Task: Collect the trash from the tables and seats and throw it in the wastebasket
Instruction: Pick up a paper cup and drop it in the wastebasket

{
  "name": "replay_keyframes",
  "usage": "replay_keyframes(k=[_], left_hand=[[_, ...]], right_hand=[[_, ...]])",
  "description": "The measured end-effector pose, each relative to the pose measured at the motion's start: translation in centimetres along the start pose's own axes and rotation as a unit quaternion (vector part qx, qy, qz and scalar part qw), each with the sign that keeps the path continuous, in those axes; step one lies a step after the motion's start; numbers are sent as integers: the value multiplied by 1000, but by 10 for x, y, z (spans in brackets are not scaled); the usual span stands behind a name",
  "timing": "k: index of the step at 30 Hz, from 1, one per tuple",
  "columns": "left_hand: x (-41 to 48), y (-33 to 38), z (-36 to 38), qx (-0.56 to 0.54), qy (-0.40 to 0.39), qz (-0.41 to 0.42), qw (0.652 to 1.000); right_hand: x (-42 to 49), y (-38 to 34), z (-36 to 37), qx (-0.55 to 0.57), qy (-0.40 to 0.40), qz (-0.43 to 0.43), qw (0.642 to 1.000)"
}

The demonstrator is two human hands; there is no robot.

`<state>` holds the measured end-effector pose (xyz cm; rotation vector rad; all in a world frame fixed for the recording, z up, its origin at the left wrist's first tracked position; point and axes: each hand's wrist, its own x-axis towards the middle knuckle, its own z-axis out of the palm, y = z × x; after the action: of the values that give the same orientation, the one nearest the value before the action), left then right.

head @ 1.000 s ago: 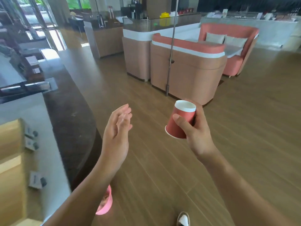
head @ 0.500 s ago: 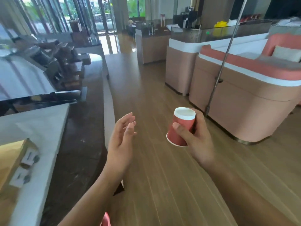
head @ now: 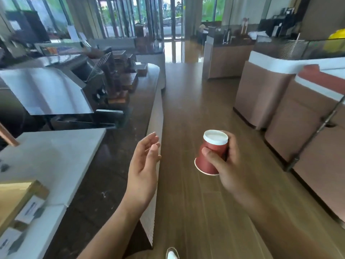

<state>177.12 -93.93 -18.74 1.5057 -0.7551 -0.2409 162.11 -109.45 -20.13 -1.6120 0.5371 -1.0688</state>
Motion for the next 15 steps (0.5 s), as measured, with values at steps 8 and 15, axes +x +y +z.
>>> replay_keyframes(k=[8,15], left_hand=[[160,-40,28,-6,8,-18,1000],[272,-69,66,8,22,-40,999]], right_hand=[[170,48,43,5,-34,1,999],[286,95,59,13,-63,18,998]])
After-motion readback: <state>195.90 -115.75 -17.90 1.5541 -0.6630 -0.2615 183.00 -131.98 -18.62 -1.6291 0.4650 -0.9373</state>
